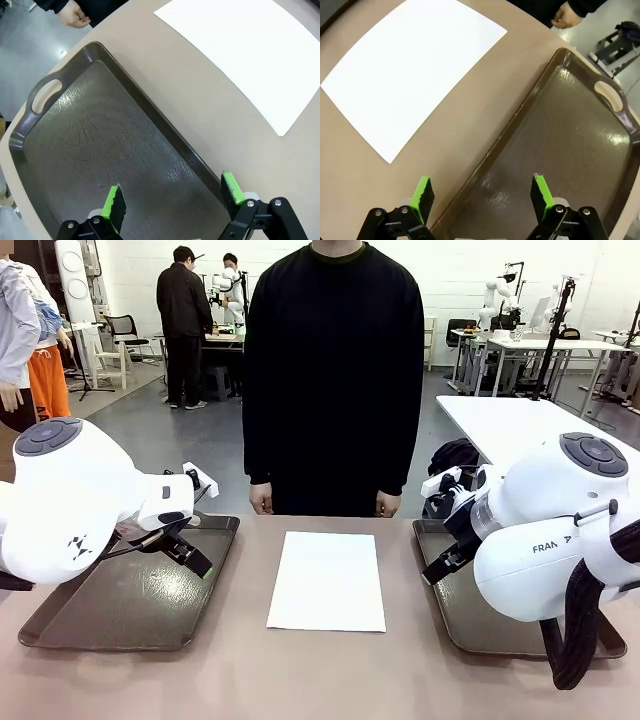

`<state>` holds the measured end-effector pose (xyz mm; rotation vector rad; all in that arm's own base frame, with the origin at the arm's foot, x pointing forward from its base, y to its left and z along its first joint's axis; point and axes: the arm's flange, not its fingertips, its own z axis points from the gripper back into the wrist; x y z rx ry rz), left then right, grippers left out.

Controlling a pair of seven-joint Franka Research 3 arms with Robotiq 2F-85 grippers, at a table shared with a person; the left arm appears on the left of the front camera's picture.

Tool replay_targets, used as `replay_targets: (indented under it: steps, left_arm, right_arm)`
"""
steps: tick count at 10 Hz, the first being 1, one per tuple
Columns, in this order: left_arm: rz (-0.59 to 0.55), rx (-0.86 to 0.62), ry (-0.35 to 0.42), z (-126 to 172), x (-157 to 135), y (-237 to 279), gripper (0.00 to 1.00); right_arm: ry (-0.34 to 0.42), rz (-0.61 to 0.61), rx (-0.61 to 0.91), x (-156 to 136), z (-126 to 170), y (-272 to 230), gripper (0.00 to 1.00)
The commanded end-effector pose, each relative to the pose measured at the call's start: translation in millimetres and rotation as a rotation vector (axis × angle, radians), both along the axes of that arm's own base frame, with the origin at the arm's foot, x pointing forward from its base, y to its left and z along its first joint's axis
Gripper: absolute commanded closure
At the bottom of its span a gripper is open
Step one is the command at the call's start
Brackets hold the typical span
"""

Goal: Sort the A4 documents.
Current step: Receive the A4 Paper.

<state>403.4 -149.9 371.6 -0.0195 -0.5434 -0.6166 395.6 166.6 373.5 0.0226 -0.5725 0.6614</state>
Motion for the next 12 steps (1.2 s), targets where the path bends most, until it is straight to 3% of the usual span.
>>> replay_targets:
  steps: [1,5,6,9,11,12]
  left_arm:
    - [0.001,0.0,0.0,0.0,0.1,0.3,0.0]
    - [0.0,0.0,0.0,0.0,0.0,0.0,0.0]
    - [-0.007,0.004,-0.026,7.4,-2.5,0.9,0.0]
    - [0.031,-0.096,-0.027,49.8,-15.5,33.6,0.0]
    - [-0.033,-0.126,-0.001,72.3,-26.6,60.3,0.0]
    - [-0.128,-0.18,0.072,88.0,-36.4,77.2,0.0]
  right_arm:
    - [0.0,0.0,0.0,0.0,0.0,0.0,0.0]
    - [0.0,0.0,0.0,0.0,0.0,0.0,0.0]
    - [0.023,0.056,0.054,-4.0,8.8,-8.6,0.0]
    - [0.091,0.111,0.284,-6.8,36.6,-81.9,0.0]
    - [0.06,0.096,0.351,-4.8,49.8,-126.1,0.0]
    - [0.046,0.117,0.415,-6.2,56.9,-145.0,0.0]
